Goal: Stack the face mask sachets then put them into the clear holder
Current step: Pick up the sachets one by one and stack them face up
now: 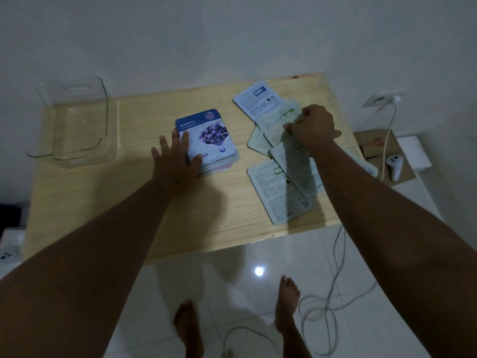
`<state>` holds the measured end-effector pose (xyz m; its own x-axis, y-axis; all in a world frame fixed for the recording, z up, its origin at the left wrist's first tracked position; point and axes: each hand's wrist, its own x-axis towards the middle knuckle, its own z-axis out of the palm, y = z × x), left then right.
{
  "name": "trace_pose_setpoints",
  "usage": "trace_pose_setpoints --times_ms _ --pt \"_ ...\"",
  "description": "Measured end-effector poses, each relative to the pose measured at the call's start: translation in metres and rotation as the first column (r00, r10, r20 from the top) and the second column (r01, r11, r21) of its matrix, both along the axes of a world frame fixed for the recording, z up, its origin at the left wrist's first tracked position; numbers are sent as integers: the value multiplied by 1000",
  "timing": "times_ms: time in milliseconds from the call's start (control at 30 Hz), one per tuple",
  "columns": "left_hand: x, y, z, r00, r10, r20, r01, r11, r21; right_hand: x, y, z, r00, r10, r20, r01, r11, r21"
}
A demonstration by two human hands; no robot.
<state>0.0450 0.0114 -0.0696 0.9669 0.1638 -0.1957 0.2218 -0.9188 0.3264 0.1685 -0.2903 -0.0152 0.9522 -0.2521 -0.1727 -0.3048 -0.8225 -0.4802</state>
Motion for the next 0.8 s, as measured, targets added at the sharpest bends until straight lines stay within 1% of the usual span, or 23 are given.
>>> trace_pose_setpoints --times_ms 200,300,367,400,433,467,533,567,600,667,800 --pt "-1 -1 2 1000 -1 -2 1 1000 2 -6 12 12 988 -14 156 -8 990 140" --pt "-1 -1 4 1000 -6 1 6 1000 12 -5 16 17 960 -17 281 -24 990 142" --pt "-1 -1 3 1000 -9 2 9 1000 11 -1 20 20 950 -15 311 -32 989 146" --pt "-1 -1 3 1000 -8 5 8 1000 10 1 22 21 958 4 286 -45 989 138" --pt "-1 -1 3 1000 -8 7 8 1000 12 4 22 20 976 34 217 -59 992 113" --pt "-1 -1 3 1000 -10 9 10 1000 14 6 21 19 992 69 107 -77 994 73" --pt "-1 -1 3 1000 -12 8 12 1000 17 5 18 14 987 97 -126 -97 995 8" --pt "-1 -1 4 1000 -11 4 11 1000 16 4 17 12 979 85 -186 -86 996 0" --pt "-1 0 4 1000 -9 2 9 1000 13 4 16 9 975 72 -209 -73 997 4" --pt "-2 0 4 1000 -8 5 8 1000 12 6 13 5 982 53 -179 -51 999 18" --pt "-2 -1 3 1000 -10 6 10 1000 19 1 7 10 1000 21 -22 -19 998 62"
